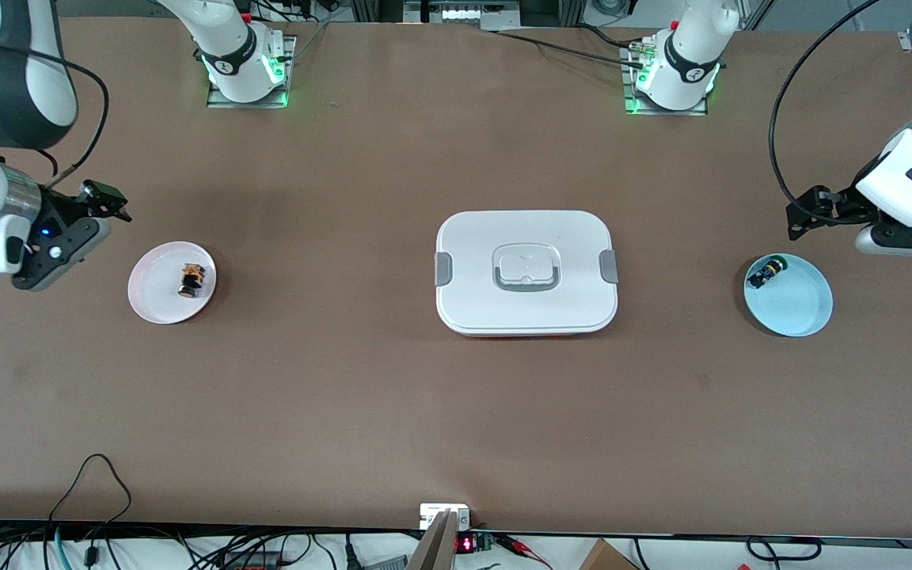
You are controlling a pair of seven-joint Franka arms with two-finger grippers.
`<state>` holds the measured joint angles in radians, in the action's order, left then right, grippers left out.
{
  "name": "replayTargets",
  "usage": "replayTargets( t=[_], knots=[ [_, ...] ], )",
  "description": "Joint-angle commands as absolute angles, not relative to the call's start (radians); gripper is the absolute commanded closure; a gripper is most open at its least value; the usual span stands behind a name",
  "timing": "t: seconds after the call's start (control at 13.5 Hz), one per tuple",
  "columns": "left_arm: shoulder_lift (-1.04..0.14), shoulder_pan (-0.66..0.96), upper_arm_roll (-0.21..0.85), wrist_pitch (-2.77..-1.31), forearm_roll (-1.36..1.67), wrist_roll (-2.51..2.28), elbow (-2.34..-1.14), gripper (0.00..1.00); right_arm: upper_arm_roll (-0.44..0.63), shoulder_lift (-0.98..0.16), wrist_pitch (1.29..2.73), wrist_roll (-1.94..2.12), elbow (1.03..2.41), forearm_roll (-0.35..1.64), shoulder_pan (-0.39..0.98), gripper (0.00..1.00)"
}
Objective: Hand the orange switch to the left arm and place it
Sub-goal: 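Lower the right gripper over the orange switch on the white plate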
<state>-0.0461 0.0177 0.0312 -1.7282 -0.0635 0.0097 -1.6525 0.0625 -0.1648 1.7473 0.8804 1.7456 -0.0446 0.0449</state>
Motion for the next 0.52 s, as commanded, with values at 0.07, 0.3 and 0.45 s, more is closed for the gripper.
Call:
replayTargets(
  t=[0.07, 0.3, 0.45],
  knots=[
    [-0.057, 0.014, 0.037, -1.706, -0.067, 0.012, -1.624, 0.00, 0.060, -0.143, 1.992, 1.157, 1.957, -0.060, 0.023, 0.00],
    [-0.057, 0.012, 0.037, -1.706, -0.067, 0.012, -1.624, 0.00, 0.061, -0.178, 2.172, 1.250, 2.064, -0.060, 0.023, 0.00],
    [-0.057, 0.012, 0.037, -1.706, -0.066, 0.012, -1.624, 0.00, 0.061, -0.236, 2.283, 1.330, 2.111, -0.060, 0.018, 0.00]
  ],
)
